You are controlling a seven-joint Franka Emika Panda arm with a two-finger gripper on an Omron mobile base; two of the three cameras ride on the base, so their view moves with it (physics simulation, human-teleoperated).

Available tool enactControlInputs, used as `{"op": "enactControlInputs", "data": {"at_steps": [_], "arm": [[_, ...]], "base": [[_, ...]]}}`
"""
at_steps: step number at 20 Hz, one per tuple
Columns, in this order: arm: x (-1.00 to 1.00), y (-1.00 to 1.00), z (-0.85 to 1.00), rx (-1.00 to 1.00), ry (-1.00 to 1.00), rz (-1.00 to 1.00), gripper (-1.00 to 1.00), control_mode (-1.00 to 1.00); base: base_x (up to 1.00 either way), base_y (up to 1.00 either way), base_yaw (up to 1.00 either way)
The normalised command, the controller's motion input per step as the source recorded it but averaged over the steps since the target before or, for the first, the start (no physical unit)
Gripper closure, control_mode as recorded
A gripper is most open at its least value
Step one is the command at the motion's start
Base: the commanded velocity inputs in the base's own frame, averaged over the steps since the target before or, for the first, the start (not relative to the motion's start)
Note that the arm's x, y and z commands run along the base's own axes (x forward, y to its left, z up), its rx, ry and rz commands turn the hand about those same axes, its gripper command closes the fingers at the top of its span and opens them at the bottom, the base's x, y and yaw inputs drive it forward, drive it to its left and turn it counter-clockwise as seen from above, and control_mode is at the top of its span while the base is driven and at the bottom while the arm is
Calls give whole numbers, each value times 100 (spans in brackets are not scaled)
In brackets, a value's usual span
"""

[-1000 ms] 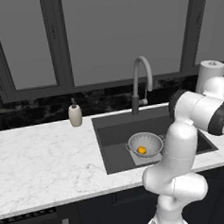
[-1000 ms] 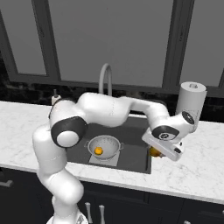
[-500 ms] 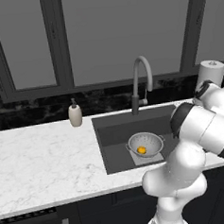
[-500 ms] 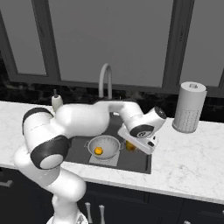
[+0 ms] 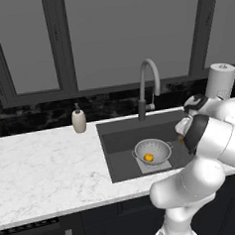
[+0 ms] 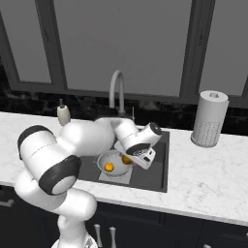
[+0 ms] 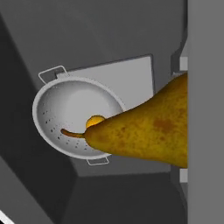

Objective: Put the colander in the sink, put the pear, tangerine in the colander, and turn on the sink faucet and pour water over the colander.

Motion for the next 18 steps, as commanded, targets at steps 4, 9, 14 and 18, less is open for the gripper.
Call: {"op": "enactControlInputs", "data": {"at_steps": [4, 9, 14, 18], "arm": [[49, 49, -44, 1, 0, 0, 100, -100], [63, 41, -44, 0, 0, 0, 100, -100], [48, 25, -39, 0, 0, 0, 100, -100], [20, 4, -35, 0, 0, 0, 100, -100]], "base": [[0, 0, 0], [0, 0, 0], [0, 0, 0], [0, 0, 0]]}}
